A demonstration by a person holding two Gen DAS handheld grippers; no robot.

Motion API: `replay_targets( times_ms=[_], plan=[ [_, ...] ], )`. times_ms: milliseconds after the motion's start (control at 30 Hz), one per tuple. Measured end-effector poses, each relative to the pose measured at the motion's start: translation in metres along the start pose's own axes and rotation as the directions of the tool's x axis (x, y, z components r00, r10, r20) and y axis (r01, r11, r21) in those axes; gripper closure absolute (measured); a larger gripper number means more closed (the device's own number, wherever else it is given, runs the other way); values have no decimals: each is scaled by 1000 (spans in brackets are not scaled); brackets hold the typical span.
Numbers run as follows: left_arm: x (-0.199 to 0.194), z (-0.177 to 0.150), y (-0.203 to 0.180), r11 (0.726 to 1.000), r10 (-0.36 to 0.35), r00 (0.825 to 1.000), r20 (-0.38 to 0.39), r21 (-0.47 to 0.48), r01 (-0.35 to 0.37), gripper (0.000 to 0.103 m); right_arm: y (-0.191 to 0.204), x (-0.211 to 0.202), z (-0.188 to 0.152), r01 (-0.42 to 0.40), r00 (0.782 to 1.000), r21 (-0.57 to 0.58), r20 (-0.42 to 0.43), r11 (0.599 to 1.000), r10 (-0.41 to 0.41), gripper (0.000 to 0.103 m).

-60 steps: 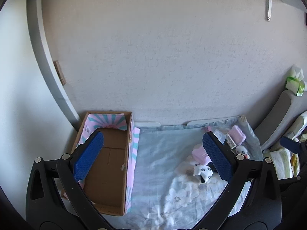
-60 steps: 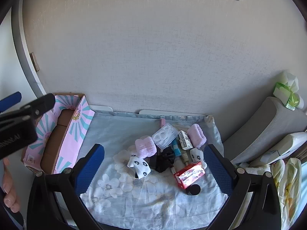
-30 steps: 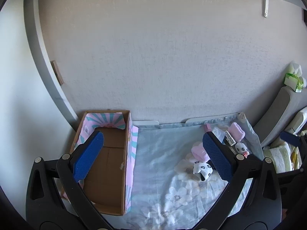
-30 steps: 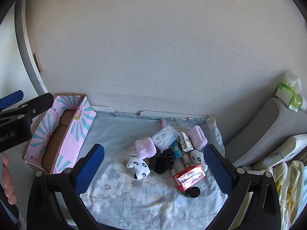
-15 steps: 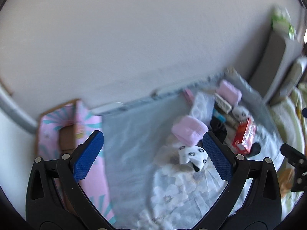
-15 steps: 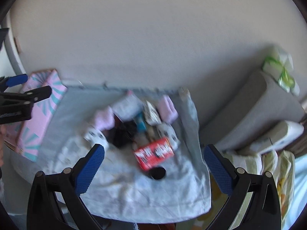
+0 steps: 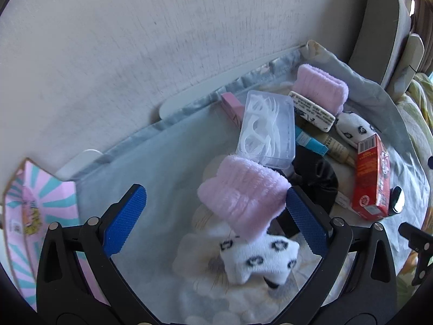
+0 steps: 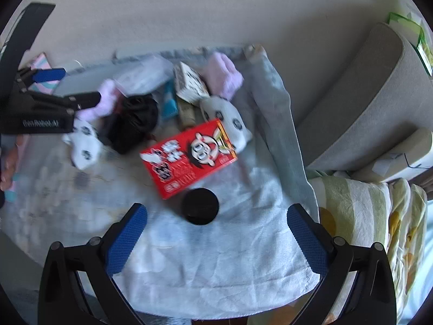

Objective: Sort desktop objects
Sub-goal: 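Grasp the pink wristband with the left tool while the right tool grasps the black round lid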

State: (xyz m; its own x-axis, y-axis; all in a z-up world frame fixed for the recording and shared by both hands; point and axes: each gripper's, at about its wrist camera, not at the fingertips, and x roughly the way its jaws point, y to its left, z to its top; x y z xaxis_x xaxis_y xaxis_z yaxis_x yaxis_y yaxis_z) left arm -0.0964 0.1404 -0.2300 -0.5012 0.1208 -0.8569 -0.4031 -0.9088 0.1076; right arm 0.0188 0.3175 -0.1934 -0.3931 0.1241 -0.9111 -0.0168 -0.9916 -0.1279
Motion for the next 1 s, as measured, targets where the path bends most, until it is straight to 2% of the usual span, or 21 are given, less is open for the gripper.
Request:
replay_targets(
  times_ms=[100, 233, 300, 400, 567, 633, 800, 1000],
  plan=[
    [7, -2, -2, 1000, -13, 1000, -5, 17, 13, 0, 0, 11, -1, -29, 999, 20, -14, 999, 29, 0],
    [12, -2, -1, 999, -33, 999, -4, 8, 33, 1, 8, 19, -1, -28, 1000, -12, -15, 1000, 28, 0],
    [13, -2, -1, 999, -40, 999, -9, 8, 40, 4, 10, 21, 1, -39, 999, -16, -10, 999, 39, 1],
    [15, -4, -2, 998, -53, 998, -20, 18, 54, 19, 9, 23, 3, -60, 998, -16, -9, 998, 60, 10],
    [16, -9, 5, 993, -113, 993, -15, -35, 112, 40, 7, 26, 2, -88, 996, -26, -26, 996, 87, 38],
    [16, -10, 8, 991, -123, 992, -18, -59, 121, 52, 6, 26, 1, -106, 994, -24, -35, 994, 105, 46],
    [17, -12, 12, 990, -122, 992, -24, -68, 120, 64, 6, 20, 0, -108, 994, -25, -30, 994, 107, 69],
    [7, -10, 17, 990, -105, 994, -9, -95, 104, 80, -3, 12, -2, -124, 992, 0, -27, 992, 124, 70]
  ],
)
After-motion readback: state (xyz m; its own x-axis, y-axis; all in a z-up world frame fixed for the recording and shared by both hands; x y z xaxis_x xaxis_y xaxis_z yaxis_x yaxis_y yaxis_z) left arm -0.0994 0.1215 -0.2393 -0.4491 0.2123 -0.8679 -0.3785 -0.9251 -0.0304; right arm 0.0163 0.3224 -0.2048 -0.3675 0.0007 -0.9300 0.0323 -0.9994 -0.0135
